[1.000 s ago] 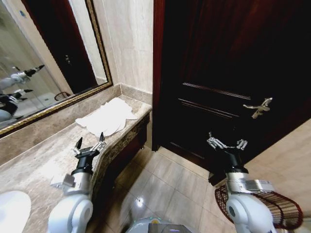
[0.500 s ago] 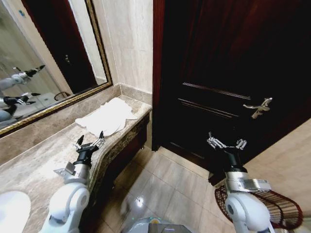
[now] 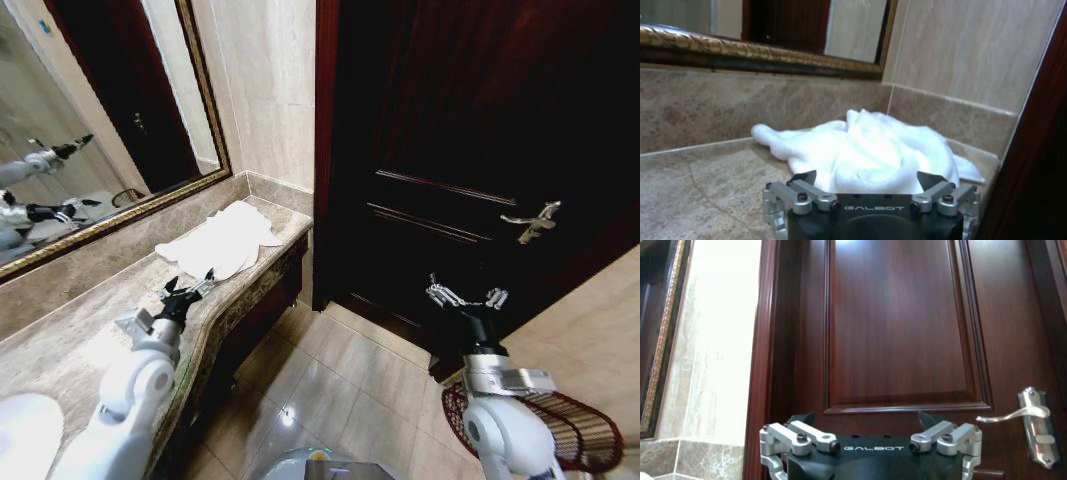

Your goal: Discard the used towel into the hamper.

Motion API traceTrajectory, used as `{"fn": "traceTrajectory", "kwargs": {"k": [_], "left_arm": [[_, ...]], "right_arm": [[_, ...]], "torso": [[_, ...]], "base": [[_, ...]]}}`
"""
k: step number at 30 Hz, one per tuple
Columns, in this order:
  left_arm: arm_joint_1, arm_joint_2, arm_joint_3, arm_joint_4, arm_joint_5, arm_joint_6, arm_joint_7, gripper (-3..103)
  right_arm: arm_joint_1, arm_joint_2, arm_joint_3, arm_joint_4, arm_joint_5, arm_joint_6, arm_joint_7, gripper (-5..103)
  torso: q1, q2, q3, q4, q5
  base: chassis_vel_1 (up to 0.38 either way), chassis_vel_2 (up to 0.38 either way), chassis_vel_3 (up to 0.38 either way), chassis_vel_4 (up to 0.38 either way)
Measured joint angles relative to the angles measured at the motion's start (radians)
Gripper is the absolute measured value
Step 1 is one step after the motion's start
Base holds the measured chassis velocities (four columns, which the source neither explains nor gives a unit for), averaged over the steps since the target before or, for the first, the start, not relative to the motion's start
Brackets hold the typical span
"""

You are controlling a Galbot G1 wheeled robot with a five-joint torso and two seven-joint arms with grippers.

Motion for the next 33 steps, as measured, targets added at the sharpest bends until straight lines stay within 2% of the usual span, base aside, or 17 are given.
{"fn": "traceTrajectory", "kwargs": {"k": [3,6,7,15,20,25,33], "left_arm": [[-0.009,0.036,0.0,0.01,-0.028,0.019,-0.006,98],[-0.027,0.103,-0.004,0.024,-0.1,0.048,-0.025,98],[-0.027,0.103,-0.004,0.024,-0.1,0.048,-0.025,98],[-0.08,0.285,0.001,0.096,-0.272,0.102,-0.061,98],[-0.125,0.347,0.029,0.15,-0.333,0.12,-0.065,98],[-0.159,0.374,0.054,0.192,-0.368,0.134,-0.068,99],[-0.231,0.435,0.094,0.268,-0.416,0.152,-0.04,100]], "right_arm": [[0.003,0.002,-0.003,0.0,-0.002,0.0,-0.002,100],[0.009,0.006,-0.01,-0.001,-0.009,0.0,-0.003,100],[0.009,0.006,-0.01,-0.001,-0.009,0.0,-0.003,100],[0.01,0.015,-0.021,-0.002,-0.024,-0.001,-0.005,100],[0.007,0.023,-0.023,-0.002,-0.028,-0.001,-0.006,100],[0.006,0.025,-0.021,-0.003,-0.029,-0.001,-0.006,100],[0.009,0.022,-0.019,-0.009,-0.029,-0.001,-0.006,100]], "torso": [[0.0,0.0,0.0,0.0001,-0.0001],[0.0,0.0,0.0,0.0001,-0.0002],[0.0,0.0,0.0,0.0001,-0.0002],[0.0,0.0,0.0,0.0,0.0001],[0.0,0.0,0.0,0.0001,0.0001],[0.0,0.0,0.0,0.0001,0.0],[0.0,0.0,0.0,0.0001,0.0003]], "base": [[0.0,0.0,0.0,0.0],[0.0,0.0,0.0,0.0],[0.0,0.0,0.0,0.0],[0.0,0.0,0.0,0.0],[0.0,0.0,0.0,0.0],[0.0,0.0,0.0,0.0],[0.0,0.0,0.0,0.0]]}}
